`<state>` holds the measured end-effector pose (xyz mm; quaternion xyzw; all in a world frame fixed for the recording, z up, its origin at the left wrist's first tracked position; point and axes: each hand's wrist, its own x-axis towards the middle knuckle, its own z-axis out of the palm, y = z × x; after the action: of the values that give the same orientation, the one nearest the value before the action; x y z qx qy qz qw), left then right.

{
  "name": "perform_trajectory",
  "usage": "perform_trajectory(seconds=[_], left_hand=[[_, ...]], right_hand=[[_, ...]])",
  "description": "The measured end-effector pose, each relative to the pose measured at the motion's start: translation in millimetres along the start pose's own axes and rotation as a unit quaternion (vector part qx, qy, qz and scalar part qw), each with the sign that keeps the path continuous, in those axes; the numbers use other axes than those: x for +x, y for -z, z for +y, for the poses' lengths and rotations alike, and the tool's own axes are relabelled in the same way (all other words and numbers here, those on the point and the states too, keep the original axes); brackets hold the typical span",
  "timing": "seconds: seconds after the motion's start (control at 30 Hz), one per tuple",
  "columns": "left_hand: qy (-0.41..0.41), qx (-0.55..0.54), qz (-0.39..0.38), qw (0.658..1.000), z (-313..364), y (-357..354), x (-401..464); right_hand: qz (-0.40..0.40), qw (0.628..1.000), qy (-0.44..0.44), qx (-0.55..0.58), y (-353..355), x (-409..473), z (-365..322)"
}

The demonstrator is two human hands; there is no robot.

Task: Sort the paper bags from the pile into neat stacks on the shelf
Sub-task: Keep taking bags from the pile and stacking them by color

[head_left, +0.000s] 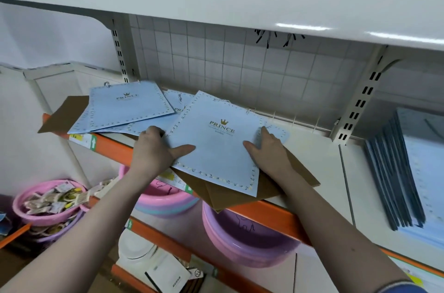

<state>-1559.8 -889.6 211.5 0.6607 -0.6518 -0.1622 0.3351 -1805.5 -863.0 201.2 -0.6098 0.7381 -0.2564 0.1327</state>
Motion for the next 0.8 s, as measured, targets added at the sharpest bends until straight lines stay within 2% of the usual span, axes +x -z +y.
perform_trajectory(seconds=[0.13,0.23,0.43,0.63,0.8], left_hand=[[0.021,-0.090,0.030,0.995,1,6,-28],[0.024,-0.127,0.068,0.989,3,15,-55],[-0.012,-0.165,0.076,0.983,7,37,-108],[-0.031,-0.177,0.051,0.982,4,33,-156],[-0.070,-0.181,0.025,0.981,8,20,-191]], right_hand=[[0.077,0.989,-0.019,0.129,-4,1,-21],[0.100,0.967,-0.048,0.229,1,0,-35],[0.121,0.947,-0.056,0.293,21,-28,-56],[0.166,0.971,-0.065,0.160,39,-89,-58],[0.190,0.974,-0.088,0.092,52,-146,-37]])
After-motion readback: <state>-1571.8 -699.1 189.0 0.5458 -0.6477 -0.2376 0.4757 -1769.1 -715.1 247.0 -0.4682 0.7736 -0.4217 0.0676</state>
